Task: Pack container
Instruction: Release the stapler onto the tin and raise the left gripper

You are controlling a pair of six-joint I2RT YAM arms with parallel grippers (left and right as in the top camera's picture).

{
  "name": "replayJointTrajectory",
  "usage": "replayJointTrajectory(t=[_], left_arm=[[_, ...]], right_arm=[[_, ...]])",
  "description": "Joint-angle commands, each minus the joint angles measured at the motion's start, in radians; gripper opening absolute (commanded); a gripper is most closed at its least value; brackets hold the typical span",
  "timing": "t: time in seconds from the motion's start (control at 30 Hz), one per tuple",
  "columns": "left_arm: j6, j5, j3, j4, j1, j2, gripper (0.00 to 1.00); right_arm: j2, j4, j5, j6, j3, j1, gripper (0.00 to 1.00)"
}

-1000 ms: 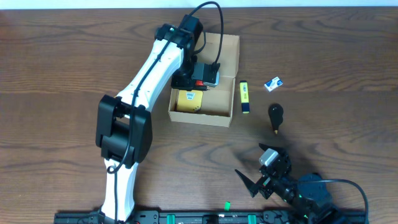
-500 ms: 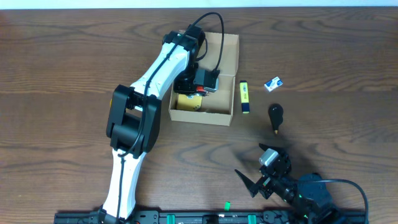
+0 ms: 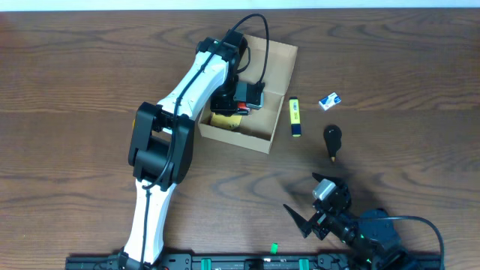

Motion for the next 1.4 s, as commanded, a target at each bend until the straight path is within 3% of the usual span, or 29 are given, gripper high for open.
replayJointTrajectory(t=[0.0,0.37,0.77,1.13,1.27,1.37], left_arm=[[-0.012,0.007,-0.006,-0.003,-0.007,0.000,0.48],[-0.050,0.007,-0.005,-0.004,-0.042,-0.051,0.66],[-0.117,0.003,-0.005,-0.020,-0.090,-0.269,0.68],[-0.322,-0.014,-0.005,-0.115,-0.052,-0.402,0.61],[-0.334,-0.080,-0.005,-0.208,0.005,-0.403,0.50],[-0.334,-0.083,-0.005,-0.220,0.056,-0.403,0.47]], right_arm=[[-0.007,-0.001,-0.004,0.012,-0.004,0.008,0.99],[-0.007,-0.001,-0.004,0.012,-0.004,0.008,0.99],[-0.007,-0.001,-0.004,0.012,-0.004,0.008,0.99],[-0.007,-0.001,-0.004,0.012,-0.004,0.008,0.99],[-0.007,-0.001,-0.004,0.012,-0.004,0.008,0.99],[-0.007,-0.001,-0.004,0.012,-0.004,0.008,0.99]])
